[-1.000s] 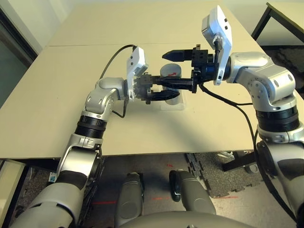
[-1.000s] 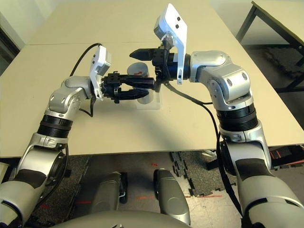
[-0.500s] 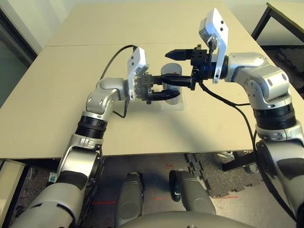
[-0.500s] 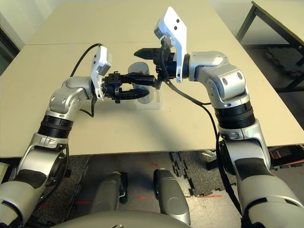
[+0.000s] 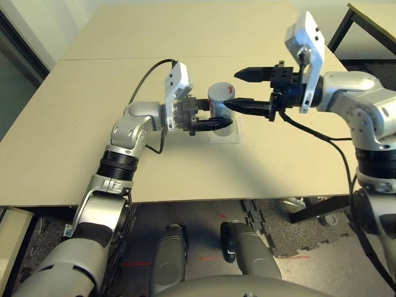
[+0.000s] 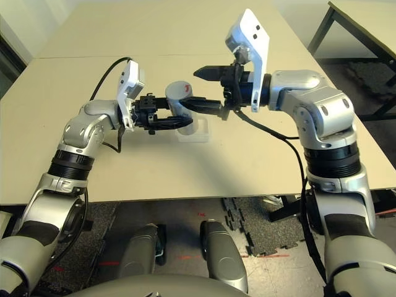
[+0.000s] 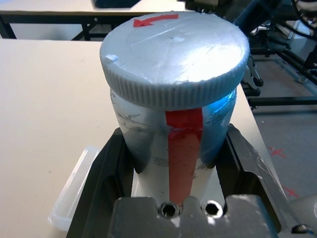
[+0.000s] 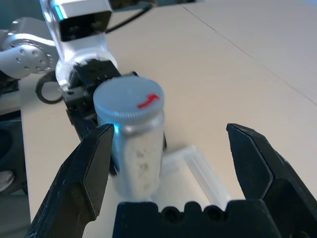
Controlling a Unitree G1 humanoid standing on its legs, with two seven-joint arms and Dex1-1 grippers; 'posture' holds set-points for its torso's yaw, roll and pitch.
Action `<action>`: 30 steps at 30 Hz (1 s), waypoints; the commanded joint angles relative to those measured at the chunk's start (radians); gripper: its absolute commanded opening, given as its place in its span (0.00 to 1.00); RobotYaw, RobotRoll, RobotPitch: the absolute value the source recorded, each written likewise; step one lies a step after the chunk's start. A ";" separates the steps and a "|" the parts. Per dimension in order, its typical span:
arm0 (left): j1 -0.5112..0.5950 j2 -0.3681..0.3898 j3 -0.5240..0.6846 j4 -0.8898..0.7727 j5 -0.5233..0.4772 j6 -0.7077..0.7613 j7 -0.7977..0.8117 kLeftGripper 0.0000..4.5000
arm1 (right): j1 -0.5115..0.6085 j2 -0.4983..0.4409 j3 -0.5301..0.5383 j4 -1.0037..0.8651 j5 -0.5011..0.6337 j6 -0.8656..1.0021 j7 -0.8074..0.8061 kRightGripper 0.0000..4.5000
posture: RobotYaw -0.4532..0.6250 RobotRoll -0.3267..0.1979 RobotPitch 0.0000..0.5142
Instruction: Pour the medicine from the bottle into the box.
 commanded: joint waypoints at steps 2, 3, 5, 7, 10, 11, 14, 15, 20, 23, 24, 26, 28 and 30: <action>-0.014 0.004 -0.007 0.024 0.007 -0.021 -0.016 0.56 | 0.012 -0.008 -0.024 -0.065 0.058 0.054 -0.013 1.00 | 0.26 0.62 0.23; -0.018 0.004 -0.008 0.031 0.009 -0.025 -0.016 0.56 | 0.010 -0.004 -0.021 -0.076 0.069 0.063 -0.017 1.00 | 0.26 0.62 0.22; -0.025 0.002 -0.009 0.044 0.011 -0.031 -0.017 0.56 | 0.005 0.006 -0.014 -0.089 0.086 0.076 -0.024 1.00 | 0.26 0.62 0.22; -0.031 0.001 -0.009 0.054 0.012 -0.037 -0.019 0.56 | -0.004 0.019 -0.003 -0.094 0.092 0.081 -0.036 1.00 | 0.26 0.62 0.22; -0.036 -0.001 -0.010 0.062 0.013 -0.043 -0.020 0.56 | -0.030 0.051 0.027 -0.082 0.079 0.070 -0.055 1.00 | 0.26 0.62 0.21; -0.037 -0.001 -0.011 0.064 0.013 -0.044 -0.021 0.56 | -0.040 0.064 0.038 -0.072 0.069 0.062 -0.064 1.00 | 0.26 0.62 0.21; -0.037 -0.005 -0.015 0.061 0.013 -0.044 -0.020 0.56 | -0.079 0.102 0.088 -0.024 0.008 0.009 -0.087 1.00 | 0.26 0.62 0.21; -0.037 -0.006 -0.016 0.059 0.012 -0.043 -0.020 0.56 | -0.089 0.112 0.105 -0.007 -0.012 -0.008 -0.093 1.00 | 0.26 0.62 0.21; -0.038 -0.012 -0.019 0.055 0.010 -0.041 -0.017 0.56 | -0.126 0.147 0.171 0.066 -0.100 -0.079 -0.109 1.00 | 0.27 0.62 0.21; -0.038 -0.014 -0.018 0.053 0.009 -0.041 -0.013 0.56 | -0.137 0.169 0.186 0.088 -0.125 -0.092 -0.114 1.00 | 0.28 0.62 0.21; -0.037 -0.015 -0.017 0.049 0.008 -0.039 -0.012 0.56 | -0.137 0.176 0.189 0.093 -0.131 -0.094 -0.115 1.00 | 0.28 0.62 0.21; -0.033 -0.015 -0.017 0.041 0.006 -0.035 -0.009 0.56 | -0.138 0.186 0.187 0.101 -0.141 -0.098 -0.117 1.00 | 0.28 0.62 0.21; -0.030 -0.015 -0.017 0.035 0.005 -0.032 -0.007 0.56 | -0.138 0.193 0.183 0.108 -0.149 -0.099 -0.119 1.00 | 0.28 0.62 0.21; -0.025 -0.014 -0.017 0.027 0.003 -0.028 -0.006 0.56 | -0.140 0.200 0.169 0.121 -0.158 -0.100 -0.132 1.00 | 0.28 0.62 0.21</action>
